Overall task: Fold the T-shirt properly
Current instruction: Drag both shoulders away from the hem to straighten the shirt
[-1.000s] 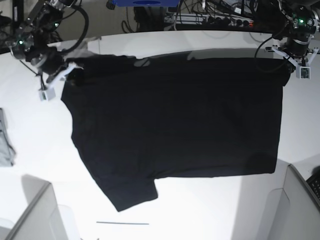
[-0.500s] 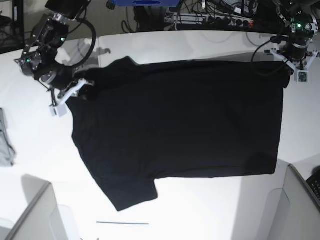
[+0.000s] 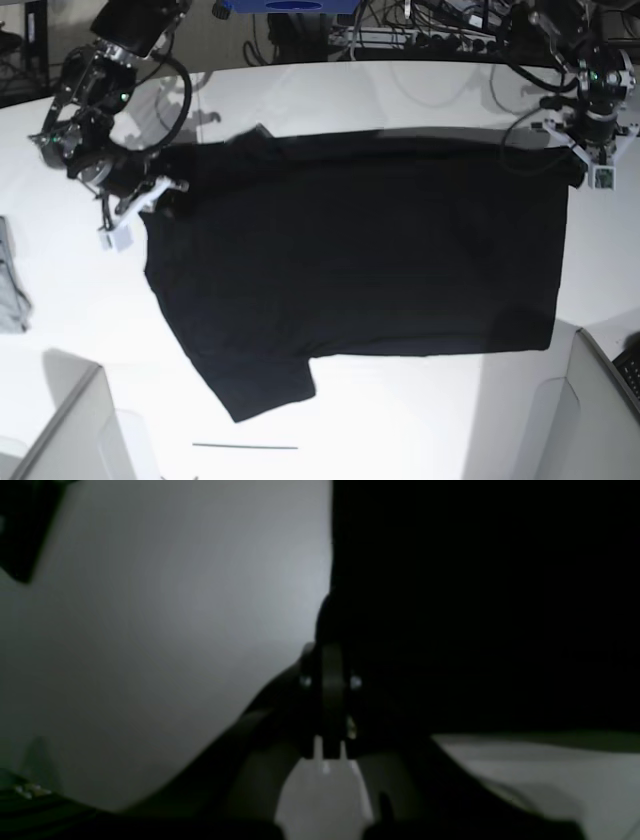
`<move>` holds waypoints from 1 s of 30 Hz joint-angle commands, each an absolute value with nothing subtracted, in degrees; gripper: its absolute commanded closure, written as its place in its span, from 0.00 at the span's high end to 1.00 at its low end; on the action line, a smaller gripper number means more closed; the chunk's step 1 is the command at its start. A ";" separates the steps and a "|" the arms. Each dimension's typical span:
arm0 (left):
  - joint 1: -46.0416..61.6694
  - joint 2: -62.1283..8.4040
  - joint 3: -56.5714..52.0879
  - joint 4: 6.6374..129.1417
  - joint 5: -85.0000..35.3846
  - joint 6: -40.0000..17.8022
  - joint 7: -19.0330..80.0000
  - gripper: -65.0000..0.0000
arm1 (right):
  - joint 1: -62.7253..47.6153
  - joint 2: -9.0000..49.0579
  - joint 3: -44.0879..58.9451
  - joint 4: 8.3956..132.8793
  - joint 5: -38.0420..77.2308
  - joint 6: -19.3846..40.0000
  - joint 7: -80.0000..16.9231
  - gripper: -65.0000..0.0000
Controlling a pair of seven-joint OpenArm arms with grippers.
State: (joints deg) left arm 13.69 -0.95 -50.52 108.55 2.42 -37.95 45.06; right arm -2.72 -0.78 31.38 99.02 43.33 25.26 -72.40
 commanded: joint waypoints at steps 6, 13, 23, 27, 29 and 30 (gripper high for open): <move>11.03 -1.63 -46.90 106.15 6.90 -37.76 43.65 0.00 | 0.04 -0.22 31.43 98.07 44.62 25.10 -71.52 0.00; 9.01 -1.63 -45.93 103.87 7.16 -37.76 43.82 0.00 | 0.84 -0.22 31.34 93.76 44.62 25.10 -69.05 0.00; 8.92 -1.71 -45.93 103.87 7.16 -36.88 43.74 0.00 | 4.09 0.92 31.25 89.80 44.62 25.10 -68.70 0.00; 8.92 -1.71 -45.58 103.87 7.16 -34.15 43.65 0.00 | 6.02 0.92 31.25 87.34 44.62 25.10 -68.70 0.00; 7.96 -1.71 -45.49 103.87 7.16 -34.15 43.65 0.00 | 6.81 0.92 31.25 86.29 44.62 25.10 -68.70 0.00; 7.60 -1.71 -45.49 103.78 7.16 -34.15 43.65 0.00 | 7.16 0.92 31.25 85.85 44.62 25.10 -68.70 0.00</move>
